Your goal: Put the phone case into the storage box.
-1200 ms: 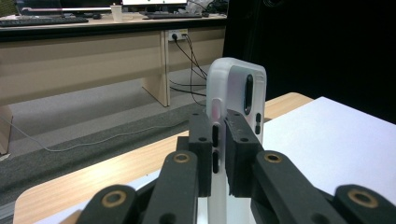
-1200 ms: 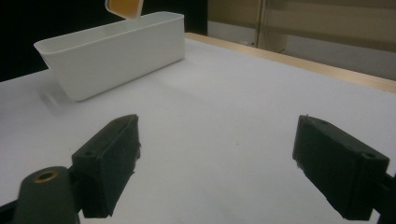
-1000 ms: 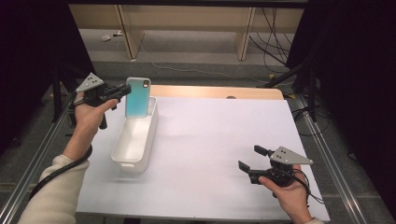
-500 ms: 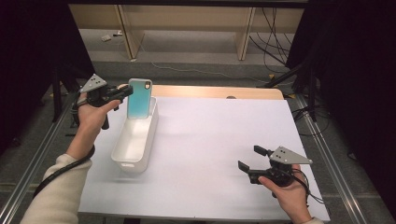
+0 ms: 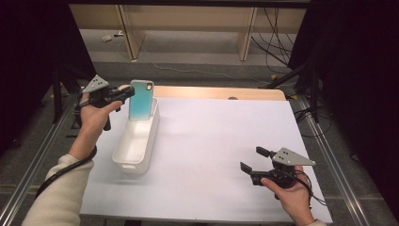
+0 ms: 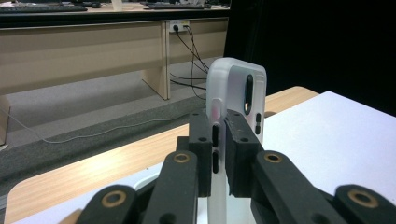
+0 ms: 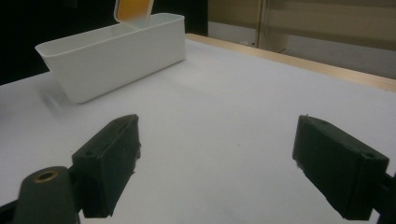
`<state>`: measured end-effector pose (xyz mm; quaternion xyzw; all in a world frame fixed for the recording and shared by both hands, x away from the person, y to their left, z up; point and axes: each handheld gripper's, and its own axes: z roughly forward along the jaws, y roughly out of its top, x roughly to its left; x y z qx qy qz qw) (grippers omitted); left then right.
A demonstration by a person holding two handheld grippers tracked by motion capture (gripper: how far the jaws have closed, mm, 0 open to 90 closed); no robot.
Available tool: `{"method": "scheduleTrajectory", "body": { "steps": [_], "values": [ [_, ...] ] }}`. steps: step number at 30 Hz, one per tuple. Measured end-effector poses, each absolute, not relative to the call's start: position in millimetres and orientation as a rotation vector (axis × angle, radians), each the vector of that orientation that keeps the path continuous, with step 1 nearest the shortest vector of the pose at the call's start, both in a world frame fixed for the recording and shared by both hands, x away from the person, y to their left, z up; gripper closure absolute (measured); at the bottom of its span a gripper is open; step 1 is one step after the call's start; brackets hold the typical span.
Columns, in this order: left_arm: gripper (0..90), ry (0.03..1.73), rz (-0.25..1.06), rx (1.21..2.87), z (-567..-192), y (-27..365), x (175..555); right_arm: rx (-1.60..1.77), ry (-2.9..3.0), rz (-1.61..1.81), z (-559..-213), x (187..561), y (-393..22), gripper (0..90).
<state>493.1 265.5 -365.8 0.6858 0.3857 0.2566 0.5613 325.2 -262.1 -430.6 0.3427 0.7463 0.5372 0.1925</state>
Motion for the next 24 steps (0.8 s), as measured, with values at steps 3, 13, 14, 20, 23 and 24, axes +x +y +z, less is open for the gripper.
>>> {"method": "scheduleTrajectory", "body": {
  "steps": [3,13,14,20,23,24],
  "values": [
    [82.3,0.913,0.604,1.617,-366.4,266.3,493.5,0.963,2.096,1.51,-430.6,325.3,-262.0,16.2],
    [82.2,0.932,0.595,1.61,-370.7,267.9,496.5,0.964,2.105,1.497,-431.2,325.8,-262.5,16.4],
    [82.3,0.93,0.595,1.612,-371.1,267.9,497.0,0.972,2.107,1.5,-430.8,325.3,-262.4,16.4],
    [82.2,0.931,0.59,1.616,-373.0,265.0,499.4,0.961,2.09,1.534,-431.6,326.0,-261.5,16.4],
    [82.2,0.932,0.587,1.618,-372.8,264.2,501.1,0.973,2.108,1.505,-430.5,325.3,-262.4,16.4],
    [82.2,0.933,0.587,1.616,-372.4,264.1,501.6,0.972,2.107,1.503,-430.6,325.4,-262.2,16.4]
  ]
}}
